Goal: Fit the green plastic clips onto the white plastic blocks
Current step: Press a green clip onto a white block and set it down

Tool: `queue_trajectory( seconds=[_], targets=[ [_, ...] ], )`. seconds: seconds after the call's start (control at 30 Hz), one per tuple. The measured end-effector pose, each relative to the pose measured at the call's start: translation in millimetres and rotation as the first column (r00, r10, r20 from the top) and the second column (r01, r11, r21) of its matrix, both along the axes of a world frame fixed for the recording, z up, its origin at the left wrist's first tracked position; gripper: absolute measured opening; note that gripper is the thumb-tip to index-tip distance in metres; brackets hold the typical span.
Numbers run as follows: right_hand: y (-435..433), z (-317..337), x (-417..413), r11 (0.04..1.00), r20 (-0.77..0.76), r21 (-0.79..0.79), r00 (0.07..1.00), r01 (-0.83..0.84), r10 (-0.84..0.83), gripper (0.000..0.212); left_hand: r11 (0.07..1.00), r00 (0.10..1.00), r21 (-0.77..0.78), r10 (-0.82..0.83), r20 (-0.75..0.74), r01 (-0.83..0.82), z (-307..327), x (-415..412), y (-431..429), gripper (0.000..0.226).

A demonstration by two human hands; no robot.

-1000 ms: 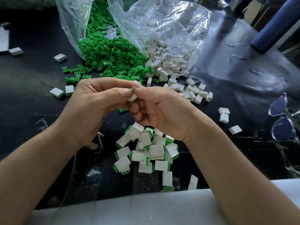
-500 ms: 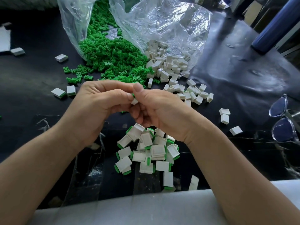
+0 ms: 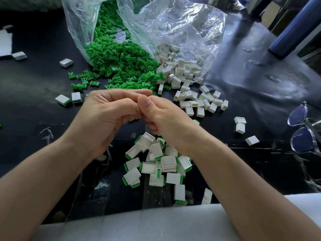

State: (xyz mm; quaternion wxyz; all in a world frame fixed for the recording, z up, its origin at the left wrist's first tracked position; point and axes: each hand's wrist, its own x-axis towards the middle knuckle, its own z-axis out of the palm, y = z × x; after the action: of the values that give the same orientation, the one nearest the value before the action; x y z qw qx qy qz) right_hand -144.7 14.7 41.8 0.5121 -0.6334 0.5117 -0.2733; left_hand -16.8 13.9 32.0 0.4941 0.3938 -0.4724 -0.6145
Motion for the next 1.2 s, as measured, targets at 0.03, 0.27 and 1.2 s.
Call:
queue_trajectory(
  seconds=[0.03,0.27,1.2],
  targets=[
    [0,0,0,1.0,0.0,-0.004,1.0,0.002,-0.002,0.032,1.0,1.0,0.002,0.002,-0.008,-0.002,0,0,0,0.017],
    [0,-1,0,0.999,-0.076,-0.045,0.997,-0.006,0.003,0.03,1.0,0.999,0.018,0.013,-0.037,-0.013,0,-2,1,0.021],
    [-6,0,-10,0.953,0.333,0.292,0.942,-0.075,-0.028,0.034,1.0,1.0,-0.008,0.006,0.011,-0.006,-2,-1,0,0.025]
  ],
)
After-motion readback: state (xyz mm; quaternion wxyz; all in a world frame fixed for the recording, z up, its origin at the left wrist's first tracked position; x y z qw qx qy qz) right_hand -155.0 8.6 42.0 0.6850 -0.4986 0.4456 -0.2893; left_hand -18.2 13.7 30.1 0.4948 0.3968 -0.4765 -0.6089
